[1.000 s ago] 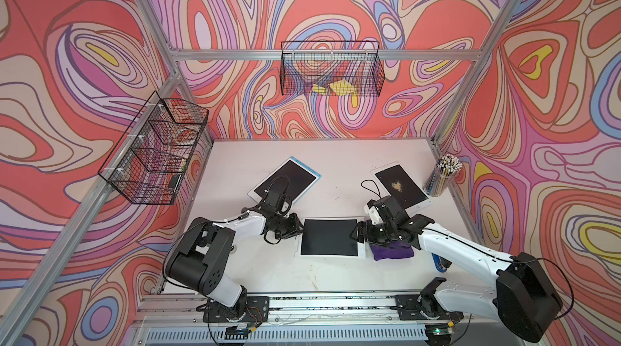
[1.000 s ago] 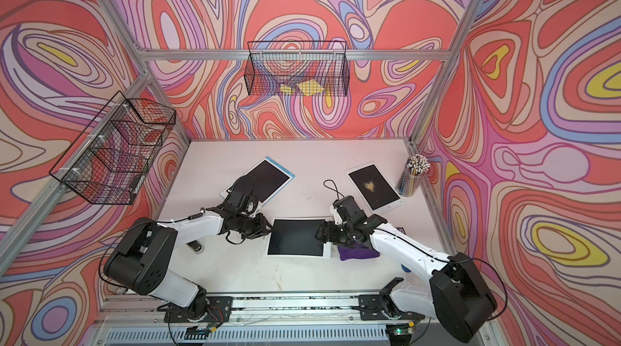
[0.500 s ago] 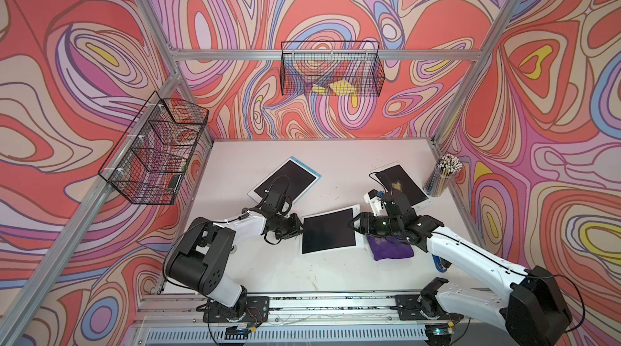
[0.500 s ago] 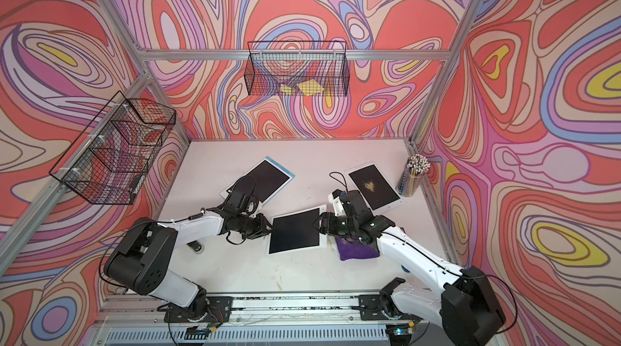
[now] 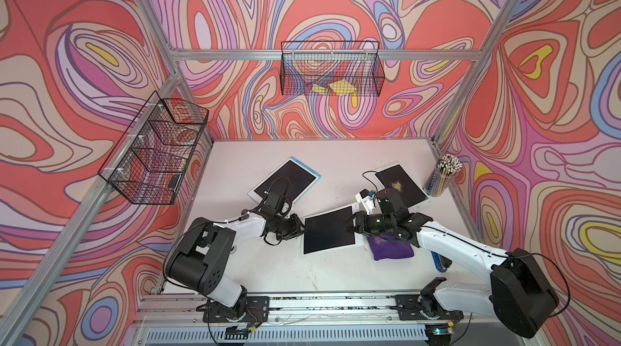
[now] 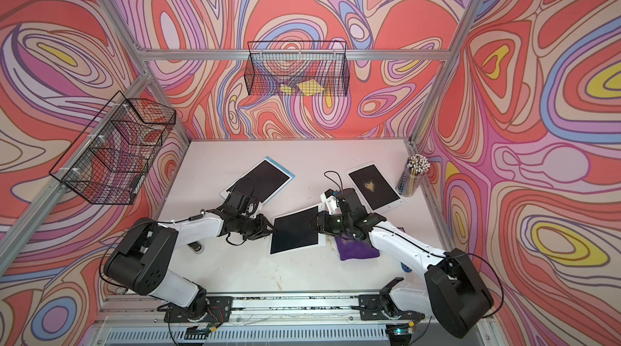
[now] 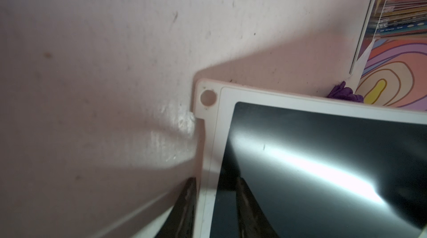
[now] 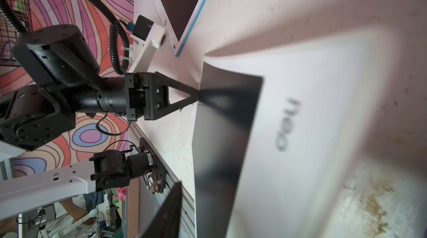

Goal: Wipe the drawing tablet
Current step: Pick up the drawing tablet from the center of the board.

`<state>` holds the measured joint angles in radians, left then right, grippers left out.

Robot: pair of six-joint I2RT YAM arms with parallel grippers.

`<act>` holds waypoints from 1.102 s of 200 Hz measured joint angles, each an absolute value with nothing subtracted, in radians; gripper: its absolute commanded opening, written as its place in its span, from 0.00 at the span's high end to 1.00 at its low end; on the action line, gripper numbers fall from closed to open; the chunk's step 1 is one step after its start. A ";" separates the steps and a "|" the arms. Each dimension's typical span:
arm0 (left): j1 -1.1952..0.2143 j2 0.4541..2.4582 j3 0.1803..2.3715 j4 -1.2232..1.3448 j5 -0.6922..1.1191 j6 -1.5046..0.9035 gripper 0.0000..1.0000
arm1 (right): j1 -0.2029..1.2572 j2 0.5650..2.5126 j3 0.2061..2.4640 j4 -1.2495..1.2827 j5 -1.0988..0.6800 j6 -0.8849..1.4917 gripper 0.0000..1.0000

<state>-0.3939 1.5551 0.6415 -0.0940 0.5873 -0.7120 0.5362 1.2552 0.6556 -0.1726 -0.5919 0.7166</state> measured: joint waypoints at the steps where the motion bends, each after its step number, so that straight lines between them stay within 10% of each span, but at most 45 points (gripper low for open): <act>1: -0.394 1.555 0.641 -0.094 0.587 -0.712 0.68 | 0.536 1.255 0.656 -0.173 -0.592 0.716 0.78; 102: -0.392 1.520 0.662 -0.142 0.581 -0.708 0.67 | 0.533 1.255 0.693 -0.200 -0.603 0.738 1.00; 220: -0.389 1.144 0.685 -0.110 0.610 -0.837 0.51 | 0.448 1.253 0.824 -0.245 -0.595 0.736 1.00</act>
<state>-0.3889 1.1442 0.6846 -0.1104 0.6098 -0.8368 0.4477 1.2526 0.8238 -0.2451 -0.5945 0.7361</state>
